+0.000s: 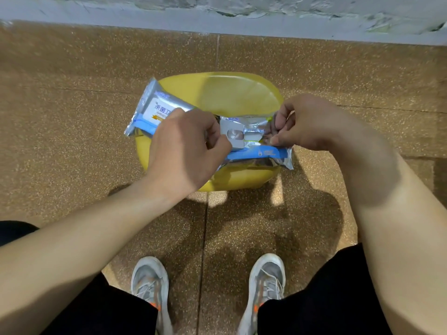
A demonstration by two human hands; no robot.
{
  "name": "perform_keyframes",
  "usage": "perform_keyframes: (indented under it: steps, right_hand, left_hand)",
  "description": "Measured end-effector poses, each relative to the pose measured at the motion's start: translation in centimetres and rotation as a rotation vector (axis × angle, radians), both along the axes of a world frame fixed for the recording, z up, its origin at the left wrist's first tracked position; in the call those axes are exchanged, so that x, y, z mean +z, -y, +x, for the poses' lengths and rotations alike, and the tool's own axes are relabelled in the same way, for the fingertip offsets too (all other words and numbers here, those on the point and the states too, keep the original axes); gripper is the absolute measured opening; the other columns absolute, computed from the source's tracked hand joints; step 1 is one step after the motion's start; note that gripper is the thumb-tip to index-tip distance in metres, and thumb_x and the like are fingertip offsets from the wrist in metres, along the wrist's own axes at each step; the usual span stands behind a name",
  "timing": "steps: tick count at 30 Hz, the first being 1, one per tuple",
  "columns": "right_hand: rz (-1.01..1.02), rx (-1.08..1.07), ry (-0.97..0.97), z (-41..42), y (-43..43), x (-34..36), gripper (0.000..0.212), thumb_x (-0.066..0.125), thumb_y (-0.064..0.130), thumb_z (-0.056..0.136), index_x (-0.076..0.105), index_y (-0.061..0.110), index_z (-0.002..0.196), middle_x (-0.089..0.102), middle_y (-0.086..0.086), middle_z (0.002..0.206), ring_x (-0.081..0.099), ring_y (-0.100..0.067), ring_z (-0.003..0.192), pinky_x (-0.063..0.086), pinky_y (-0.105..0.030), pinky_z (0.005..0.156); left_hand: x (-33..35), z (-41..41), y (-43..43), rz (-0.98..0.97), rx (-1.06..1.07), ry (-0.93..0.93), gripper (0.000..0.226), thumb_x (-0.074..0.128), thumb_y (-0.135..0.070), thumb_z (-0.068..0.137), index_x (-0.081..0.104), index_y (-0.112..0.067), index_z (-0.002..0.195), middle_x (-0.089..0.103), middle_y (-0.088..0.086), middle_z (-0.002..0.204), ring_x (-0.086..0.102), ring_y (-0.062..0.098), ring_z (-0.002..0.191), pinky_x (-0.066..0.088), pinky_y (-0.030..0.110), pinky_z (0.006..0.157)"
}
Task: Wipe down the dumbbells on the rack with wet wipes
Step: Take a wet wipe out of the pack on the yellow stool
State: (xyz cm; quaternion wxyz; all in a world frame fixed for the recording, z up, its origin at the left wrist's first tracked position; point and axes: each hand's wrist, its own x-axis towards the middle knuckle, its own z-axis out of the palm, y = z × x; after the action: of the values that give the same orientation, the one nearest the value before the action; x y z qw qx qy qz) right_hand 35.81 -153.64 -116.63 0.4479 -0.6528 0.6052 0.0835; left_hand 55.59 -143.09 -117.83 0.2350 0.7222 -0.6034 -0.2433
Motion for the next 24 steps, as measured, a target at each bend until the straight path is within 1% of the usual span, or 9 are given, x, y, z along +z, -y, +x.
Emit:
perform_keyframes:
  steps: [2,4,5,7,10,12,15,20,24]
  right_hand:
    - [-0.01,0.011,-0.011,0.2,-0.1,0.0,0.022,0.083,0.005,0.079,0.063,0.011,0.083,0.06,0.013,0.065,0.06,-0.001,0.062,0.042,-0.014,0.058]
    - [-0.004,0.026,-0.023,0.4,-0.2,0.1,0.02,0.082,0.003,0.08,0.063,0.009,0.085,0.06,0.014,0.062,0.058,0.006,0.056,0.04,-0.009,0.053]
    - [-0.004,0.038,-0.034,0.6,-0.2,0.3,0.02,0.082,0.004,0.08,0.063,0.009,0.085,0.061,0.013,0.063,0.06,0.002,0.06,0.043,-0.011,0.056]
    - [-0.025,0.087,-0.081,0.8,-0.3,0.8,0.021,0.083,0.01,0.079,0.063,0.012,0.08,0.066,0.01,0.071,0.065,-0.011,0.073,0.049,-0.023,0.065]
    - [-0.218,0.19,-0.19,1.4,-0.7,1.9,0.018,0.082,0.022,0.075,0.063,0.022,0.075,0.066,0.007,0.081,0.064,-0.02,0.082,0.046,-0.032,0.066]
    - [-0.329,0.234,-0.12,1.8,-1.2,2.2,0.014,0.077,0.024,0.074,0.064,0.025,0.076,0.066,0.009,0.08,0.064,-0.019,0.081,0.051,-0.035,0.069]
    - [-0.327,0.313,0.01,2.6,-1.9,1.7,0.008,0.074,0.024,0.08,0.068,0.029,0.081,0.067,0.011,0.078,0.064,-0.009,0.076,0.054,-0.035,0.07]
    - [-0.429,0.405,0.003,2.9,-1.6,0.5,0.011,0.072,0.021,0.082,0.077,0.029,0.087,0.066,0.006,0.087,0.063,-0.015,0.077,0.048,-0.033,0.068]
    - [-0.469,0.451,0.054,2.8,-1.7,0.1,0.003,0.078,0.027,0.082,0.079,0.028,0.085,0.063,0.004,0.093,0.064,-0.019,0.077,0.051,-0.038,0.07]
  left_hand:
    - [0.2,0.4,0.0,-0.05,-0.052,0.13,0.019,0.058,-0.034,0.077,0.055,-0.02,0.065,0.059,-0.007,0.069,0.049,0.024,0.074,0.039,0.037,0.068]
    - [0.1,0.8,0.0,-0.078,-0.09,0.115,0.017,0.058,-0.031,0.077,0.053,-0.02,0.065,0.067,-0.004,0.078,0.051,0.026,0.078,0.042,0.04,0.071]
    - [-0.1,0.9,0.0,-0.084,-0.109,0.088,0.016,0.059,-0.029,0.077,0.053,-0.019,0.065,0.067,-0.004,0.077,0.051,0.025,0.078,0.043,0.041,0.071]
    - [-0.6,0.7,-0.1,-0.08,-0.124,0.062,0.015,0.06,-0.025,0.077,0.052,-0.019,0.066,0.06,-0.006,0.068,0.049,0.023,0.074,0.044,0.041,0.069]
    - [-1.1,0.8,-0.2,-0.09,-0.106,0.068,0.016,0.061,-0.025,0.077,0.052,-0.019,0.066,0.054,-0.006,0.062,0.048,0.024,0.072,0.044,0.041,0.068]
    - [-1.1,0.9,-0.2,-0.099,-0.099,0.056,0.016,0.061,-0.025,0.078,0.053,-0.018,0.066,0.054,-0.006,0.062,0.049,0.024,0.073,0.043,0.041,0.067]
    - [-0.9,1.0,0.0,-0.089,-0.096,0.054,0.017,0.061,-0.026,0.079,0.054,-0.018,0.066,0.054,-0.006,0.061,0.049,0.023,0.075,0.043,0.04,0.067]
    - [-1.2,1.4,0.1,-0.067,-0.103,0.012,0.018,0.062,-0.028,0.08,0.055,-0.018,0.067,0.054,-0.007,0.06,0.047,0.02,0.075,0.042,0.038,0.066]
    - [-1.6,1.8,0.2,-0.068,-0.116,-0.024,0.019,0.063,-0.029,0.08,0.055,-0.018,0.066,0.056,-0.008,0.061,0.046,0.018,0.074,0.042,0.038,0.067]
